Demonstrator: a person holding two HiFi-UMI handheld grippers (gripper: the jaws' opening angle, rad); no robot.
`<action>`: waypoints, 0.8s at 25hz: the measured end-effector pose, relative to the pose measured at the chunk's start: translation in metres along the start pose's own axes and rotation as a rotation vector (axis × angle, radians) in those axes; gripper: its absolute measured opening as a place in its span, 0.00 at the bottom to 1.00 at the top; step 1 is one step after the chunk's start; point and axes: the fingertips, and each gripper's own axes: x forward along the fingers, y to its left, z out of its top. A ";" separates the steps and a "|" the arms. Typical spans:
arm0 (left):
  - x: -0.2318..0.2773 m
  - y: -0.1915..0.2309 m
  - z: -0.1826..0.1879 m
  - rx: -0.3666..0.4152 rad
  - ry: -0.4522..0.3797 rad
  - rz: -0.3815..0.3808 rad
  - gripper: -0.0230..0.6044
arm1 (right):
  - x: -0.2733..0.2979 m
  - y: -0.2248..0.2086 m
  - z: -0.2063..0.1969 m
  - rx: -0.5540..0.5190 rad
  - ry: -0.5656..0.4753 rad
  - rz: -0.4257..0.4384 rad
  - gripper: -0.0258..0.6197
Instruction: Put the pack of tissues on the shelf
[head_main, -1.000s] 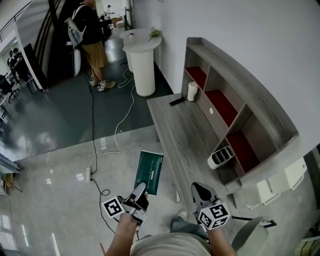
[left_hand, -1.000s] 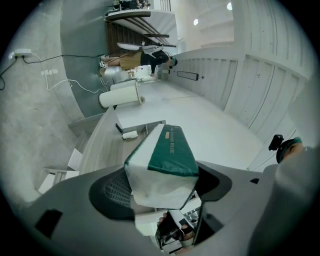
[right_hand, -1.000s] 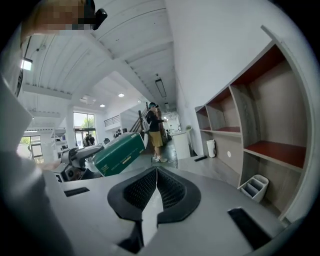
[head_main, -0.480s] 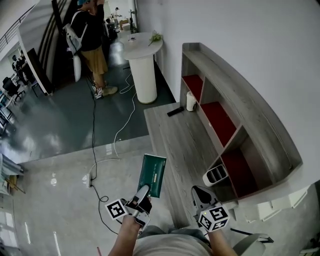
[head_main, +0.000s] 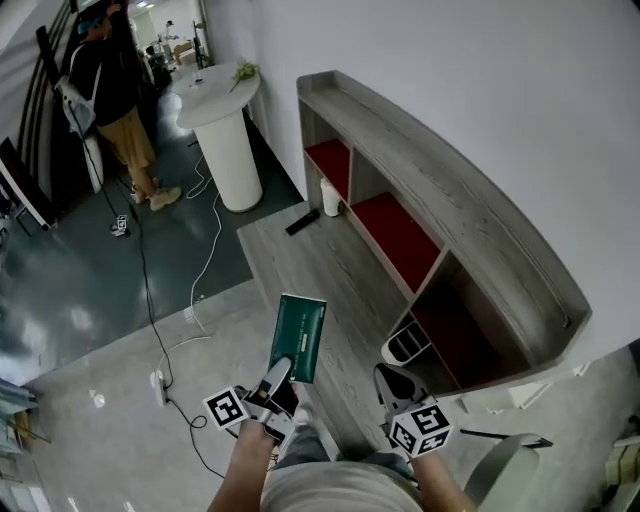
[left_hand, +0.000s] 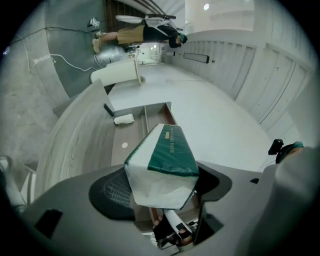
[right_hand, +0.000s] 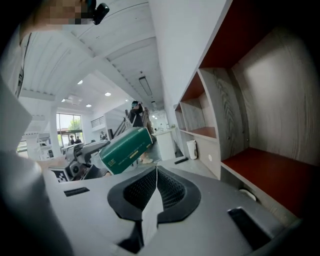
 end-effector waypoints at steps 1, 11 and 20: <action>0.012 0.001 0.002 -0.005 0.032 -0.008 0.62 | 0.000 -0.004 0.002 0.009 -0.004 -0.030 0.09; 0.130 0.008 -0.003 -0.092 0.332 -0.096 0.62 | -0.018 -0.052 0.009 0.076 -0.035 -0.339 0.09; 0.205 0.010 -0.031 -0.147 0.516 -0.113 0.62 | -0.062 -0.083 -0.001 0.141 -0.061 -0.582 0.09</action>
